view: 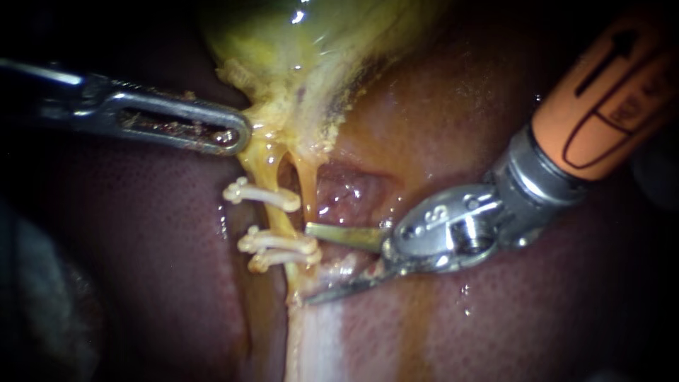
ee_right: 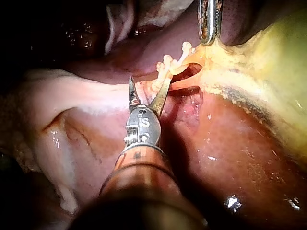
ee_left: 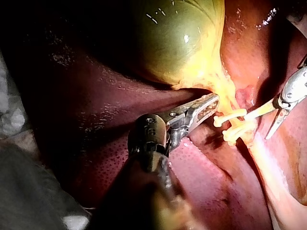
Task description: Go to the cutting position left tube
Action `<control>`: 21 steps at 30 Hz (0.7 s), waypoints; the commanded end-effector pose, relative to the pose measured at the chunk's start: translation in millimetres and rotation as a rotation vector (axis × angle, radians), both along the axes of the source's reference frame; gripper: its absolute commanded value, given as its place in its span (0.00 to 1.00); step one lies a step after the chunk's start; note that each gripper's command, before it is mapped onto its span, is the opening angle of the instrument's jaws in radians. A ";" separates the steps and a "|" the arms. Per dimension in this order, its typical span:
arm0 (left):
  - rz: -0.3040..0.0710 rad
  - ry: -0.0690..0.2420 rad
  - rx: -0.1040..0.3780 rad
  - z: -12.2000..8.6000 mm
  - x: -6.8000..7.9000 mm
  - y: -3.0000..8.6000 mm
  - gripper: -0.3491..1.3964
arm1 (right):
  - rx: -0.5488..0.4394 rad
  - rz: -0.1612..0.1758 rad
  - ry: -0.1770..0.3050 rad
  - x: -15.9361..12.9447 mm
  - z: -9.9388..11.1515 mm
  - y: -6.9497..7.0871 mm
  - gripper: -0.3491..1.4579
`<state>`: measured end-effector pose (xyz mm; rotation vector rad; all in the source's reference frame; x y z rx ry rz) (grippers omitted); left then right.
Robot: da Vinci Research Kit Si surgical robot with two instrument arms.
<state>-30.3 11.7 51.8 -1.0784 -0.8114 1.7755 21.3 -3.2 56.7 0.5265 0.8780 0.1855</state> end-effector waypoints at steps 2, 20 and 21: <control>0.000 0.000 0.000 0.0 0.0 0.0 0.00 | 0.017 0.016 0.000 0.2 0.8 0.2 0.99; -0.001 0.001 -0.001 0.1 -0.2 -0.1 0.00 | 0.112 0.014 0.107 1.4 4.0 1.7 0.98; -0.002 0.001 -0.001 0.1 -0.2 -0.1 0.00 | 0.114 0.007 0.119 1.6 4.0 1.8 0.97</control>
